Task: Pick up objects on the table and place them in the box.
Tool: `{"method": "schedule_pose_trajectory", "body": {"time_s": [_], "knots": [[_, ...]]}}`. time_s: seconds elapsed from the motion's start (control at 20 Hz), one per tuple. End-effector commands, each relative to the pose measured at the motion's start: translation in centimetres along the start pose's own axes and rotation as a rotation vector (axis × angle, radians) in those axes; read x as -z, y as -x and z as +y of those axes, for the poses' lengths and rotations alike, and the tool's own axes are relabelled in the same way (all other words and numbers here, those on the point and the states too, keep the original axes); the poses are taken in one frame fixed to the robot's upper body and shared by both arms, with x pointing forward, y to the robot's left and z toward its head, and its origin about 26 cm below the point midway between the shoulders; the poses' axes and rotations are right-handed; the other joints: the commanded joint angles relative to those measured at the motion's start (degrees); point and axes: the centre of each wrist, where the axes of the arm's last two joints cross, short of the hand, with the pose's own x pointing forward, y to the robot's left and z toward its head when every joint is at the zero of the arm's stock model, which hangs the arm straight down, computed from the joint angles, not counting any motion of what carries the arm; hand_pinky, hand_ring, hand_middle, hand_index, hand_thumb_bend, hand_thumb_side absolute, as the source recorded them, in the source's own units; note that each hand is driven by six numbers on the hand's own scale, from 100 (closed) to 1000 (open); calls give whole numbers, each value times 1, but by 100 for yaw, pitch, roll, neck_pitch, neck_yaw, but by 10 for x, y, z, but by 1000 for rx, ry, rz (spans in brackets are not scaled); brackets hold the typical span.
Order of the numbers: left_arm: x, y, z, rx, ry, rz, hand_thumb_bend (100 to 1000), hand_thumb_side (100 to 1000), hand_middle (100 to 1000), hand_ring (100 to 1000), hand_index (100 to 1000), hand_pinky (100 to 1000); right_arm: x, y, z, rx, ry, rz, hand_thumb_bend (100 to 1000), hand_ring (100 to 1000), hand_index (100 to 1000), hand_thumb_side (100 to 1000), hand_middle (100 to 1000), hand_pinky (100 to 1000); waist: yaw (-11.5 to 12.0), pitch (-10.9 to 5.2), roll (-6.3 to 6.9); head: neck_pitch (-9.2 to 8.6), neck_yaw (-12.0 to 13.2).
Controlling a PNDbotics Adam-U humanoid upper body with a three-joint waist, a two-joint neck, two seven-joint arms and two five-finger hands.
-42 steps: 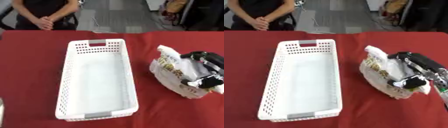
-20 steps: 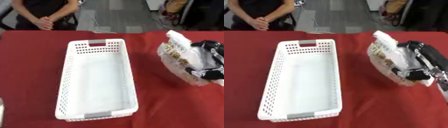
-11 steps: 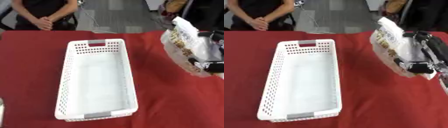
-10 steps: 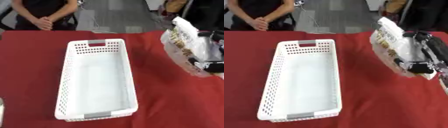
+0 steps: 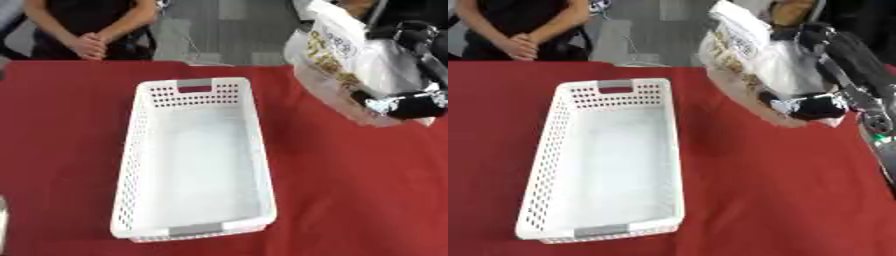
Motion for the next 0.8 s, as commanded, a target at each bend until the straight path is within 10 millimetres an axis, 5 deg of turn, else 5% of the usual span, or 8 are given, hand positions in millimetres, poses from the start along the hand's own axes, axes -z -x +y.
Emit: {"method": "schedule_pose_trajectory", "body": {"time_s": [0.05,0.45,0.8], "knots": [[5,-6,0,4,18,-24,282,968,718,767,690,771,16,-7,-22,-48,36,-51,100,100,221,141,100,100,18,-113,-10,-7,-10],[4,-6,0,6,22,-19,281,971,718,769,689,772,49,-28,-50,-89,108,-149,100,100,222,176,100,100,51,-118,-44,4,-25],[4,-6,0,3,25,-15,280,972,719,769,689,773,69,-57,-43,-69,79,-279,100,100,226,200,100,100,72,-126,-46,22,-61]]}}
